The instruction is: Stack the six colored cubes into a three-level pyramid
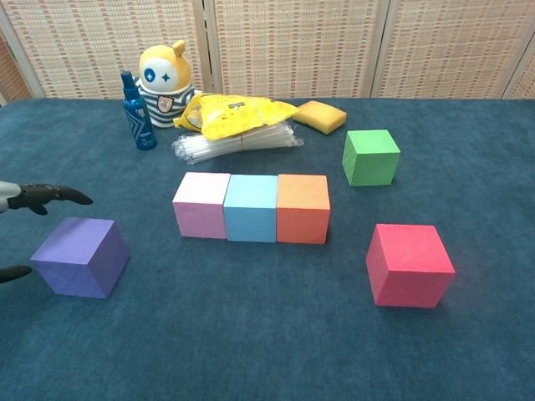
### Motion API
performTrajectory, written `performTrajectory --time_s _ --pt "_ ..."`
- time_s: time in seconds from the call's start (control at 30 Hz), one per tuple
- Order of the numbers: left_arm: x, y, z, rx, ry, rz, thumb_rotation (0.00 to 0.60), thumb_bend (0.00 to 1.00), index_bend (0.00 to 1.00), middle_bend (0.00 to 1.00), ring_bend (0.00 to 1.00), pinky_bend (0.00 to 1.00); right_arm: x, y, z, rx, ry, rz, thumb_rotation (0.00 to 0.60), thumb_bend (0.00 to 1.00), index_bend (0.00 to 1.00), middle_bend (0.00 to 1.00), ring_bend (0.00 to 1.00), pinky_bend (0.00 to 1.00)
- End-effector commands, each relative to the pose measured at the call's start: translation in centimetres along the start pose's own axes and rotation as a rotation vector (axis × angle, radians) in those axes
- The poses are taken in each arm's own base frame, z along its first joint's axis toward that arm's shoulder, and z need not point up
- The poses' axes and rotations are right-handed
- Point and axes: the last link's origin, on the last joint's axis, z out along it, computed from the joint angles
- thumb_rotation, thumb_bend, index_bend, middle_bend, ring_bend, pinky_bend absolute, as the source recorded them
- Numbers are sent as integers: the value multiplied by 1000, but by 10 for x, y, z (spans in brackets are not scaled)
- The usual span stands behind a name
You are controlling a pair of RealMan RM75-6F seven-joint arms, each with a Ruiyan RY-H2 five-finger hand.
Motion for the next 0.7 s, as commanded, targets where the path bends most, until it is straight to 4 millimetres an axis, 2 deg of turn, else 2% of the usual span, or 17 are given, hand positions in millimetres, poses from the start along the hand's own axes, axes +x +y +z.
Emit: performTrajectory --time_s 0.03,0.13,0.23,0.33,0.4,0.43,0.53,0.7 --pt "-1 3 6 -7 -4 17 600 372 81 35 0 175 -1 2 0 -6 -2 2 600 166 90 216 232 447" --pt "-4 7 10 -17 -8 22 600 371 105 54 4 176 -2 4 0 -15 -4 8 600 166 90 216 232 447" --pt "-5 9 14 -21 -4 22 600 370 154 114 56 196 -3 6 -1 -22 -6 13 600 166 90 217 234 447" --pt "-4 10 20 -20 28 2 600 371 263 262 208 289 -3 9 -1 -29 -8 17 600 166 92 220 237 447" --pt "-2 10 22 -22 47 -6 600 367 370 403 354 394 -3 10 -1 -33 -6 21 600 166 92 221 238 447" --pt "1 11 23 -25 59 -9 600 366 395 436 381 416 -3 10 -1 -34 -4 23 600 166 93 222 238 447" --pt "19 14 24 -42 119 -20 600 363 431 490 415 473 -1 11 -2 -36 2 27 600 165 94 223 238 447" --pt "65 27 31 -77 198 -85 600 363 413 458 413 486 4 11 -4 -34 15 28 600 165 94 223 238 447"
